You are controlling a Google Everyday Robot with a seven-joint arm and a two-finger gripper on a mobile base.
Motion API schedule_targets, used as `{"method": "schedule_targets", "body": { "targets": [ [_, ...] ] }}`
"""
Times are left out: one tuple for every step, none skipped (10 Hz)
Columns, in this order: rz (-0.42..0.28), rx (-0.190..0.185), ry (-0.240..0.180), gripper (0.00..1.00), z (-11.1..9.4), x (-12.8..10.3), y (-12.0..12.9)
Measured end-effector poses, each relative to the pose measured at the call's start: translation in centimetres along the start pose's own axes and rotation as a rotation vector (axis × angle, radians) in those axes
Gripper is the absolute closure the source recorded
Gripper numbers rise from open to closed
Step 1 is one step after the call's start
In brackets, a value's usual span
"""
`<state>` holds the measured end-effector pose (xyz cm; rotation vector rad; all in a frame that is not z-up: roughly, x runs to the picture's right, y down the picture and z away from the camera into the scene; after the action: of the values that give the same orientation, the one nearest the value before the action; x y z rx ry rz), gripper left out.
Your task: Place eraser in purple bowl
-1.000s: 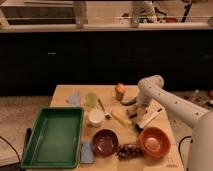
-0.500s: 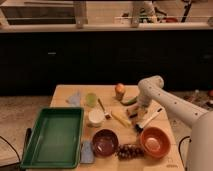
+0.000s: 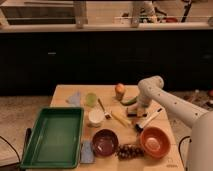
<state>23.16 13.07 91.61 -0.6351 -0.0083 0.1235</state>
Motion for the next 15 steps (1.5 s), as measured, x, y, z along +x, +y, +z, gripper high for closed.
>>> {"method": "schedule_targets", "body": {
  "targets": [
    [-0.016,0.006,-0.003,1.00,-0.4,0.0,-0.1],
    [-0.033,0.012,-0.004,1.00,-0.7,0.0,-0.2],
    [-0.049,0.016,-0.005,1.00,-0.9,0.0,-0.3],
    [-0.076,0.022,-0.008,1.00,-1.4,0.1,-0.4],
    [-0.099,0.026,-0.012,1.00,-1.7,0.1,-0.5],
    [-0.126,0.032,-0.015,1.00,-2.1,0.0,-0.7],
    [-0.152,0.038,-0.021,1.00,-2.6,-0.1,-1.0],
    [-0.176,0.043,-0.029,1.00,-3.1,-0.1,-1.2],
    [-0.197,0.046,-0.035,1.00,-3.8,-0.1,-1.4],
    [-0.230,0.050,-0.044,1.00,-4.5,-0.2,-1.6],
    [-0.264,0.051,-0.051,1.00,-5.0,-0.4,-1.7],
    [-0.302,0.057,-0.061,1.00,-5.8,-0.7,-1.8],
    [-0.336,0.061,-0.069,1.00,-6.6,-1.0,-1.9],
    [-0.371,0.068,-0.073,1.00,-7.3,-1.3,-1.8],
    [-0.399,0.072,-0.074,1.00,-7.9,-1.4,-1.6]
  ]
}}
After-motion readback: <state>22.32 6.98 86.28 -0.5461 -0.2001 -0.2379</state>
